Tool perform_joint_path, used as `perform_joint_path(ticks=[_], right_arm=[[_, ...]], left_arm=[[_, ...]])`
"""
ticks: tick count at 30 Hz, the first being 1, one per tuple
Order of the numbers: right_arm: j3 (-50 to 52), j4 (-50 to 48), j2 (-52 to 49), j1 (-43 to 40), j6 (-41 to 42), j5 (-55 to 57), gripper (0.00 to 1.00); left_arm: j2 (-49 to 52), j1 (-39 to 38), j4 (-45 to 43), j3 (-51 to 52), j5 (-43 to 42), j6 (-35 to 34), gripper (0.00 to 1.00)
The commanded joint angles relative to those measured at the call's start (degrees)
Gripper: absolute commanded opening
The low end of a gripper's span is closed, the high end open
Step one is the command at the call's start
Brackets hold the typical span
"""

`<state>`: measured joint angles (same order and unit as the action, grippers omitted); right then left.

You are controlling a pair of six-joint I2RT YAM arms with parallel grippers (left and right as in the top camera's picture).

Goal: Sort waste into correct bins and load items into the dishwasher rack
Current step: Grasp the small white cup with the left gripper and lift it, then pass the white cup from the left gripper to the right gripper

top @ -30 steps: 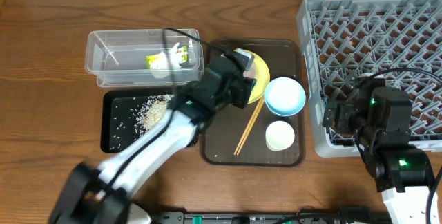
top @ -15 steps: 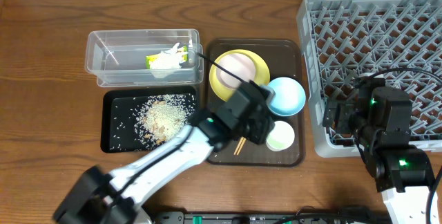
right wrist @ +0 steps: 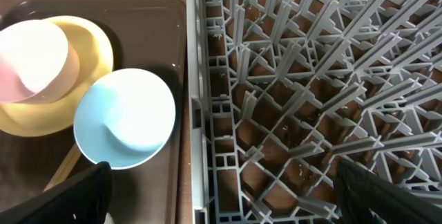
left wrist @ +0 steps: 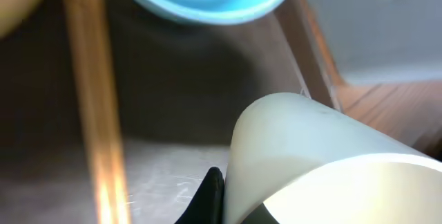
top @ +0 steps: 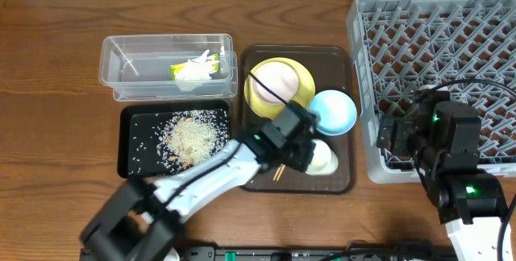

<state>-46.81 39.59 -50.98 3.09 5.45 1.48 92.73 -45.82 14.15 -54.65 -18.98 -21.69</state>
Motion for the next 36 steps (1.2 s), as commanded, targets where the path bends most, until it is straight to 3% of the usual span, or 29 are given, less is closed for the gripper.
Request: perform_joint_path(ticks=[1,4,7,13,16,19,28,36], right_arm=[[-1.0,-0.4,0.1,0.6,0.3,0.2,0.99],[-1.0,-1.7,0.0,0.6,2.2,-1.5,0.99],[-1.0,-3.3,-0.8,0.6,2.8,-11.0,0.99],[-1.0,-4.5,-7.0,0.7,-1.9,-41.3,0.99],[-1.0,-4.8,-11.3,0.7,-7.9,-53.6,0.99],[-1.0,-8.0,-15.1,0.7,-10.3,-60.3,0.98],[-1.0,-29.0,-23.5,0.7,-10.2,-79.3,0.95],[-1.0,-30.8,-23.9,0.7,-10.2,-80.6,0.81]], left_arm=[[-7.6,3.8,0.1,0.1,-0.1,-2.5,0.06],[-11.5,8.7,-0.5,0.1,-1.0,-8.4,0.06],[-12.2,15.0,-4.0,0.2,-8.8,-11.3,0.06],[-5.5,26.4,-18.7,0.2,-34.8,-27.2,0.06],[-1.3,28.1,-27.6,0.2,-48.5,-33.8,0.06],[1.5,27.7,-33.4,0.2,-57.2,-38.0,0.06],[2.0,24.2,-34.6,0.2,-61.6,-38.6,0.06],[2.0,22.9,-34.6,0.2,-61.5,-38.7,0.06]])
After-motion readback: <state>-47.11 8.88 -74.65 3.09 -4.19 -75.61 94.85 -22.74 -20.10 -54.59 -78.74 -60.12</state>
